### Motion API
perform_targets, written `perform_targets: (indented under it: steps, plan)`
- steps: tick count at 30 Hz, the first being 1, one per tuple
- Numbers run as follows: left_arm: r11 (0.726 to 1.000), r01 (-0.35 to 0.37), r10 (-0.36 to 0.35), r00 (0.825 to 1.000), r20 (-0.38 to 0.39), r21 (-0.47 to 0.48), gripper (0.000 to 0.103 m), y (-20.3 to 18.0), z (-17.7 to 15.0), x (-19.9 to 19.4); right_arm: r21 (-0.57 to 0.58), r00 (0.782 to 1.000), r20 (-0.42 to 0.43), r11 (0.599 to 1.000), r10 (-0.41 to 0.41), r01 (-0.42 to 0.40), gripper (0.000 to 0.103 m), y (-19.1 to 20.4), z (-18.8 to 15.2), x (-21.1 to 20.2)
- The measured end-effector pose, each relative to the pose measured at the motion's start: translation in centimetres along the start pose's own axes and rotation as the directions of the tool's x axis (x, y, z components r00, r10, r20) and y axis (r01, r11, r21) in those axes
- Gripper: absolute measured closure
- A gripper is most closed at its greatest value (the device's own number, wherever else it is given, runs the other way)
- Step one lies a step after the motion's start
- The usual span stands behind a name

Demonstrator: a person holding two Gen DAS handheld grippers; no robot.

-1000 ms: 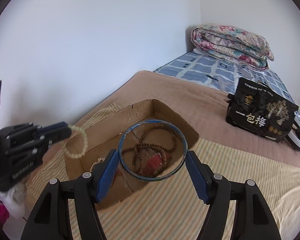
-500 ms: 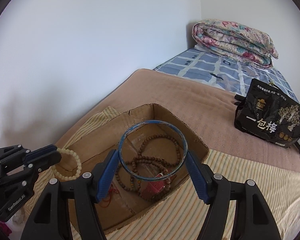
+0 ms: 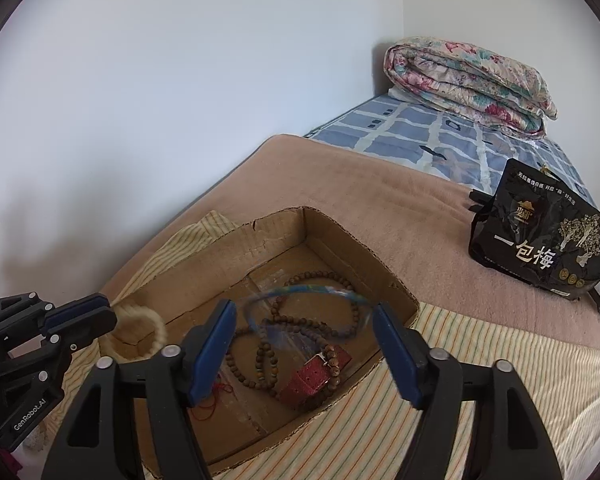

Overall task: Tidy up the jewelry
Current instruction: 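Open the right gripper dropping the bangle while the left gripper releases the bracelet into the box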

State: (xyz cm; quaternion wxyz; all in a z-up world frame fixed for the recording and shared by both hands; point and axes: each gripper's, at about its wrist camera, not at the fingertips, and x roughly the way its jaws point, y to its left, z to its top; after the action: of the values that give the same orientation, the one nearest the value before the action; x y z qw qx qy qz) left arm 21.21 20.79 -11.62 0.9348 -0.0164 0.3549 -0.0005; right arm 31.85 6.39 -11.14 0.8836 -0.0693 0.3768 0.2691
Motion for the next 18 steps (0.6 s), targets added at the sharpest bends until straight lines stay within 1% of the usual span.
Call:
perform_targets:
  steps: [1, 2, 9, 18]
  plan:
    - [1.000, -0.002, 0.002, 1.000, 0.006, 0.004, 0.070, -0.04, -0.01, -0.03, 0.000, 1.000, 0.004, 1.000, -0.005, 0.005, 0.018, 0.05, 0.00, -0.07]
    - [1.000, -0.004, 0.004, 1.000, 0.010, 0.005, 0.065, 0.00, 0.02, -0.08, -0.001, 1.000, 0.010, 1.000, -0.011, 0.011, 0.016, 0.09, 0.00, -0.17]
    - [1.000, -0.005, 0.005, 1.000, 0.011, -0.005, 0.065, 0.16, 0.09, -0.05, -0.008, 1.000, 0.016, 1.000, -0.021, 0.021, 0.011, 0.25, 0.10, -0.47]
    - [1.000, -0.006, 0.006, 1.000, 0.009, -0.009, 0.065, 0.16, 0.06, -0.19, -0.006, 0.999, 0.025, 1.000, -0.028, 0.028, 0.010, 0.12, 0.07, -1.02]
